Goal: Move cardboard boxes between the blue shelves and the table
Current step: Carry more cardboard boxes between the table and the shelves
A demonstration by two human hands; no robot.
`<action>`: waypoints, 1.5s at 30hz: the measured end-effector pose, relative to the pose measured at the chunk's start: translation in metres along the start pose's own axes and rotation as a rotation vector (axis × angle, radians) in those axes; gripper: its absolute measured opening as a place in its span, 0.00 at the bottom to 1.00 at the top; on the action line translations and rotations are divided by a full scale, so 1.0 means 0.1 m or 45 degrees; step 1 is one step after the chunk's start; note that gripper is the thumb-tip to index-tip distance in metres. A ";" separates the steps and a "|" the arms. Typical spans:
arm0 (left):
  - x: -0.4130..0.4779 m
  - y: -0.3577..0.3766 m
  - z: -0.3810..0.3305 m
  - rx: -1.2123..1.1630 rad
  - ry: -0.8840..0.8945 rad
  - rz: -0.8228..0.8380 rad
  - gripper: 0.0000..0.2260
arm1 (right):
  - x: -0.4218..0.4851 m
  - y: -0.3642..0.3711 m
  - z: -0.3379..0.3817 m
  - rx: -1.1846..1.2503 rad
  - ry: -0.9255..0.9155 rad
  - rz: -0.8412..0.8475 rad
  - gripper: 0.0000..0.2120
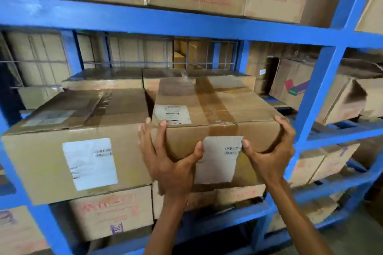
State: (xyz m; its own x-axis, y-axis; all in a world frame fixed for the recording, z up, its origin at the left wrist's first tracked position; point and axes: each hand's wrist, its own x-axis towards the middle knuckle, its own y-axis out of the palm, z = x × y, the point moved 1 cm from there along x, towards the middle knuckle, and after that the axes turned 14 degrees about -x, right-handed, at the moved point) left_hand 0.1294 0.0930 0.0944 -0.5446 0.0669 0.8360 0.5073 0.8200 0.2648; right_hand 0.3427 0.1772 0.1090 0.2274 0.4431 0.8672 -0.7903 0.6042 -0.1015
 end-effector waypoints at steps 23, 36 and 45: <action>0.02 0.45 0.63 0.552 0.062 -0.152 0.34 | 0.10 1.14 -0.61 0.196 -0.045 0.150 0.42; -0.10 0.37 0.74 0.411 0.038 -0.157 0.33 | 0.01 1.10 -0.65 0.223 -0.032 0.180 0.42; -0.13 0.36 0.79 0.424 0.019 -0.176 0.34 | -0.05 1.17 -0.65 0.185 0.008 0.182 0.42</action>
State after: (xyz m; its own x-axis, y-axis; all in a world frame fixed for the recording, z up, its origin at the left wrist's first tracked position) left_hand 0.1020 0.1661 0.0552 -0.5819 -0.0635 0.8108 0.1831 0.9611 0.2066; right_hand 0.2855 0.2887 0.0611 0.1101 0.5217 0.8460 -0.8886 0.4329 -0.1514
